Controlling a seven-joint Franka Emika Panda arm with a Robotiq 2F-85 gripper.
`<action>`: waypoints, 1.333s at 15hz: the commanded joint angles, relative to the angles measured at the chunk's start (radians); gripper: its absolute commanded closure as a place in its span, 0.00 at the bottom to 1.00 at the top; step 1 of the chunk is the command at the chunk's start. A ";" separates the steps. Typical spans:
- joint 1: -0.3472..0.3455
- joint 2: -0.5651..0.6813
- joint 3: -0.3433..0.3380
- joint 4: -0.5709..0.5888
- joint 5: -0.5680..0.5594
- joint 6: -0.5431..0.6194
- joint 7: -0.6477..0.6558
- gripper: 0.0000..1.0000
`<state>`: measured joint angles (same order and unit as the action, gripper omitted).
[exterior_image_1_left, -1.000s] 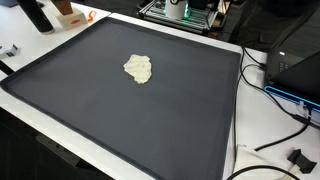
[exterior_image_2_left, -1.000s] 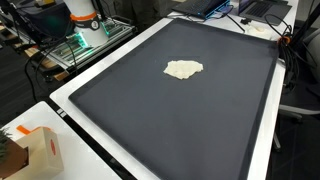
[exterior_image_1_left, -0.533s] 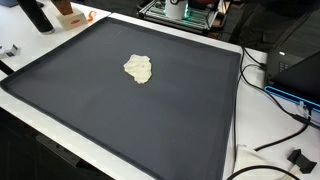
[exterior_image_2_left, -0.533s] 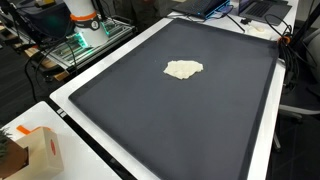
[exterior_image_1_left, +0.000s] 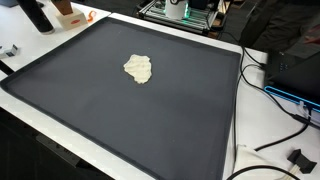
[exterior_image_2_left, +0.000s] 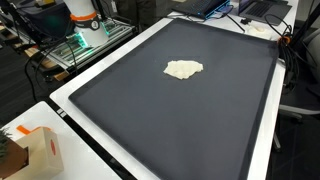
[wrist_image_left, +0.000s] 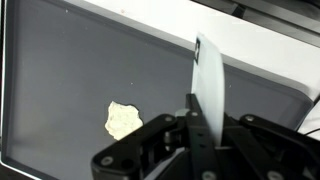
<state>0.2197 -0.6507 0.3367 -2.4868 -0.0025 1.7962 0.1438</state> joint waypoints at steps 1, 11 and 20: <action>0.015 0.004 -0.012 0.002 -0.008 -0.002 0.008 0.96; 0.015 0.004 -0.013 0.002 -0.008 -0.002 0.007 0.96; -0.056 0.062 -0.025 0.017 -0.028 0.106 0.100 0.99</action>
<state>0.2048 -0.6395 0.3302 -2.4862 -0.0034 1.8263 0.1804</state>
